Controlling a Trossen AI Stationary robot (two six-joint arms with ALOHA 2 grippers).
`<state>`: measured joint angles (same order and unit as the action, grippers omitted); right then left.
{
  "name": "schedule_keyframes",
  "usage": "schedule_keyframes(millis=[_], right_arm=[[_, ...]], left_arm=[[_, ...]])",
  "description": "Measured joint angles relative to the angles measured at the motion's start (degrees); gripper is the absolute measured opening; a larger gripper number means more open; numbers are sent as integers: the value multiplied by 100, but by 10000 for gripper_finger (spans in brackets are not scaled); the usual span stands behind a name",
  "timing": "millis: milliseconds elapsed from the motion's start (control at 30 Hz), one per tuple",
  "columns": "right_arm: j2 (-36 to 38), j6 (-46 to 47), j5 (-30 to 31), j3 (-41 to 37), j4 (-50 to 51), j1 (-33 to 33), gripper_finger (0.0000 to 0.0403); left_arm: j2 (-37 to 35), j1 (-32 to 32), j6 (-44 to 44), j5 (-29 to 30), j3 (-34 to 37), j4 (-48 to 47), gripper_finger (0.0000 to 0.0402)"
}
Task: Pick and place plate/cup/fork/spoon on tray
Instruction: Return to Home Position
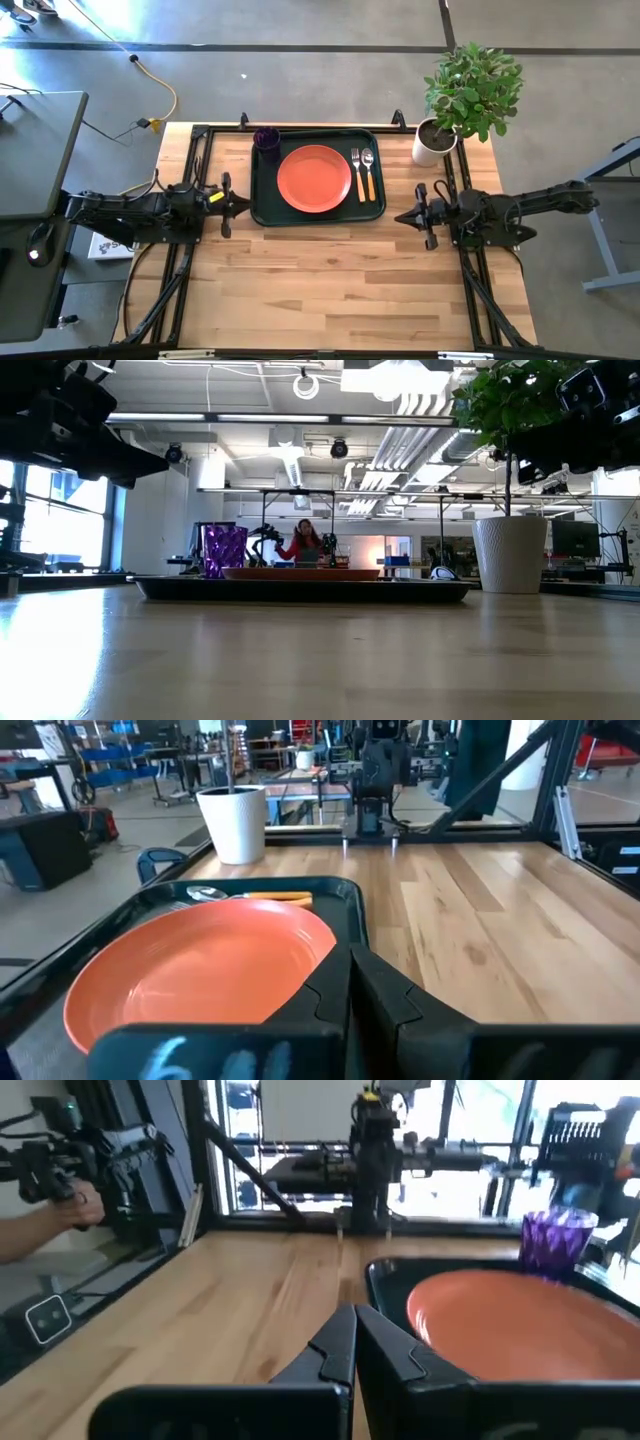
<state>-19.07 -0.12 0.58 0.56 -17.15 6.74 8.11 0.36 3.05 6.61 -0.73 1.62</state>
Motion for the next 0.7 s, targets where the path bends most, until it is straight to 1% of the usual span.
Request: schedule_keyframes(millis=[100, 233, 300, 467, 633, 700], right_arm=[[4, -246, -9, 0, -99, 0, 0], [5, -843, 416, 0, 88, 0, 0], [0, -874, 540, 0, 308, 0, 0], [0, -125, 527, 0, 737, 0, 0], [0, 463, 527, -2, 938, 0, 0], [0, 576, 525, -2, 962, 0, 0]], left_arm=[[-40, -1, -20, -3, 0, 98, 0], [-98, -4, -134, -264, 0, 264, 0], [-95, -7, -163, -334, 0, 204, 0], [-89, -4, -585, -335, 2, -84, 0], [-93, -4, -580, -336, 2, -79, 0], [-89, -5, -239, -290, 2, -10, 0]])
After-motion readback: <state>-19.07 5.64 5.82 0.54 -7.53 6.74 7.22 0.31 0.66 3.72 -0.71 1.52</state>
